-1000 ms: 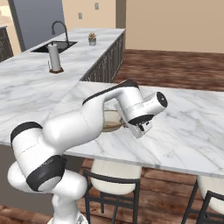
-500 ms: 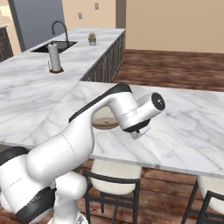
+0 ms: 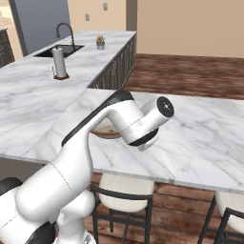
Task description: Pick the strainer and bowl and place them in the sink. Then turn on the water.
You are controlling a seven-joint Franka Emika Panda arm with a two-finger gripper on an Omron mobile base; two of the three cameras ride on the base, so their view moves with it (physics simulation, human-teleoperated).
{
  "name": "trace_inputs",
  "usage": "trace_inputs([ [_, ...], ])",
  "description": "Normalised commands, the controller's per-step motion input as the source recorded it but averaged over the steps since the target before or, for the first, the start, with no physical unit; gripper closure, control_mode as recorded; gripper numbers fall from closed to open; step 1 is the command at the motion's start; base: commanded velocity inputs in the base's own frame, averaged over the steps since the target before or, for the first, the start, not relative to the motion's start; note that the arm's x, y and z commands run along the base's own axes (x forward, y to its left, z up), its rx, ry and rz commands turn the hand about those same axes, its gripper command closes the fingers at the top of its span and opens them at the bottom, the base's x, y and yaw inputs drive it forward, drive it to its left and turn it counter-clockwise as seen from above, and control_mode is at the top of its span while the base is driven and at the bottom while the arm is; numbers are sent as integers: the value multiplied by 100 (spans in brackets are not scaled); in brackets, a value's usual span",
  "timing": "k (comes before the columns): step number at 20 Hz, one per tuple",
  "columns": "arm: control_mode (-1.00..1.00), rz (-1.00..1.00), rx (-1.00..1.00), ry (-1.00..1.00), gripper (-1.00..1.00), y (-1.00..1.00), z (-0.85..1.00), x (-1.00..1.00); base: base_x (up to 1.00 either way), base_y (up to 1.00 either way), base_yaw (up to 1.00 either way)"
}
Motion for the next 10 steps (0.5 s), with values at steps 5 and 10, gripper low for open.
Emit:
trace_inputs([
  [5,-100,0,-1,7,100,35,3,0,0,0,0],
  [10,-100,0,0,9,100,29,0,0,0,0,0],
])
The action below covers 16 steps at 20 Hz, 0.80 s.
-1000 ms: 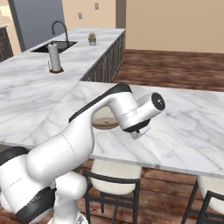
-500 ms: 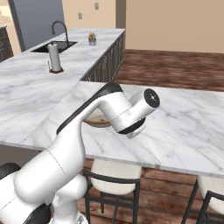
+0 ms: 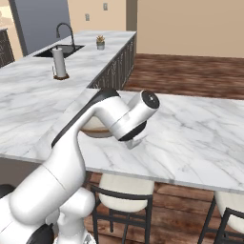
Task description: Pick the strainer and bowl and place them in the sink. Then turn on the water.
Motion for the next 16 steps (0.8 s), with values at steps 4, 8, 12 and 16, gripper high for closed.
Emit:
trace_inputs([
  [4,-100,0,0,6,100,30,0,0,0,0,0],
  [8,-100,0,0,0,100,18,0,0,0,0,0],
  [12,100,0,0,0,100,8,0,0,-1,7,0],
  [16,100,0,0,0,100,0,0,0,-33,25,0],
])
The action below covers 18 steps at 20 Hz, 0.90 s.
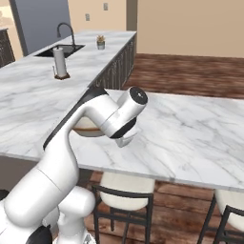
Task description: Pick the strainer and bowl and place them in the sink. Then turn on the water.
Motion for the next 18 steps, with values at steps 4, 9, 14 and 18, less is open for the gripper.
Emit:
trace_inputs([
  [4,100,0,0,0,100,0,0,0,-61,57,-2],
  [9,100,0,0,0,100,0,0,0,-65,99,-2],
  [14,100,0,0,0,100,0,0,0,-49,100,0],
  [18,100,0,0,0,100,0,0,0,-28,100,0],
])
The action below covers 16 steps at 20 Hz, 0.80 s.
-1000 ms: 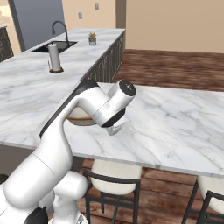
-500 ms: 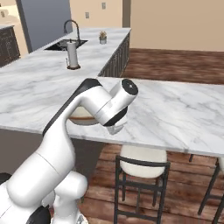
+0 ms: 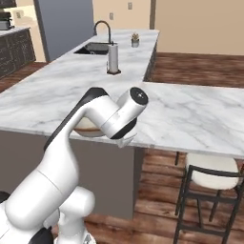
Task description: Pick the strainer and bowl and place them in the sink. Then turn on the water.
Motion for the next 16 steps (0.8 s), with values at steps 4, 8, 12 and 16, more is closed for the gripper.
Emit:
trace_inputs([
  [4,100,0,0,0,100,0,0,0,-4,100,-4],
  [8,100,0,0,0,100,0,0,0,0,100,-9],
  [12,100,0,0,0,100,0,0,0,1,100,-14],
  [16,100,0,0,0,100,0,0,0,12,100,-20],
])
